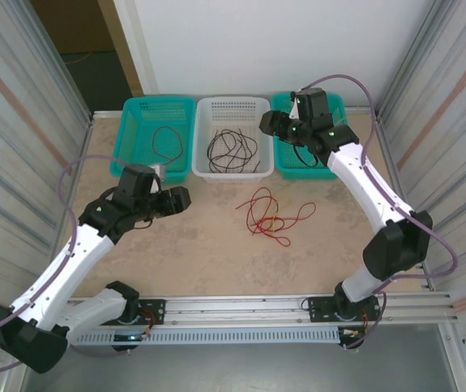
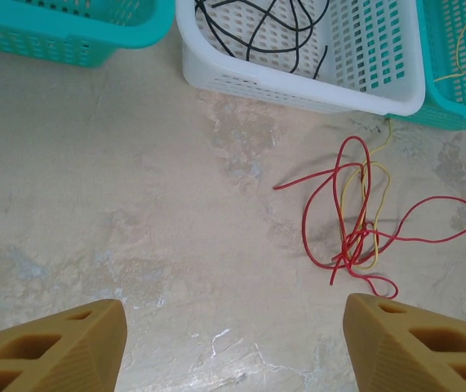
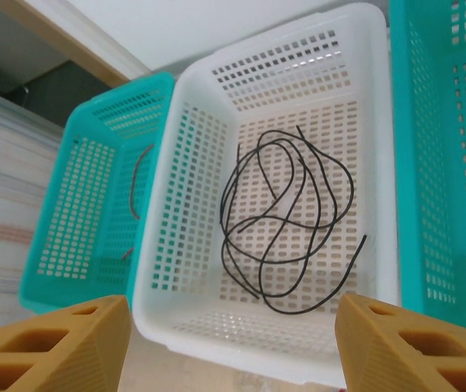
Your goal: Untangle the cables
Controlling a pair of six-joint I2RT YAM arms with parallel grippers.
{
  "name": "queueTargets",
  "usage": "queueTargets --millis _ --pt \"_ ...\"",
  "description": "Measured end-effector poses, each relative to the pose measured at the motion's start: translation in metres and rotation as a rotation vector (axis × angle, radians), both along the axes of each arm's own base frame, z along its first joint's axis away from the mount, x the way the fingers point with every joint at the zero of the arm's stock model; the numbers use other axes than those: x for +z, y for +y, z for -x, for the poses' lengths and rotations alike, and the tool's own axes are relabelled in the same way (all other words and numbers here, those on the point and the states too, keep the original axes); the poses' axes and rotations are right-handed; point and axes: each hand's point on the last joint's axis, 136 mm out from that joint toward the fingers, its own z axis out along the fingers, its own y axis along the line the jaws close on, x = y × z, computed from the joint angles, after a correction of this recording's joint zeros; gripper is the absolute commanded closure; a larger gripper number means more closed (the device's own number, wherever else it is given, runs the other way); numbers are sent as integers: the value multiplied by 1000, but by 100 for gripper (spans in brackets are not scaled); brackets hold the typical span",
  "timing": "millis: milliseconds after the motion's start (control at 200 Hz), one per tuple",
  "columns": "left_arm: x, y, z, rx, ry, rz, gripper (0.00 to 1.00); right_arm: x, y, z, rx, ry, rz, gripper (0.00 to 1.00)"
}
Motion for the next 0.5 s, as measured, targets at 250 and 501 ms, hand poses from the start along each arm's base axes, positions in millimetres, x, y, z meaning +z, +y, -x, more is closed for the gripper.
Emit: queueTargets --millis 250,501 --pt "8 0 -3 7 -36 24 27 -10 21 31 56 28 98 34" --pt "8 -27 -33 -23 -75 108 32 -29 6 97 74 71 212 34"
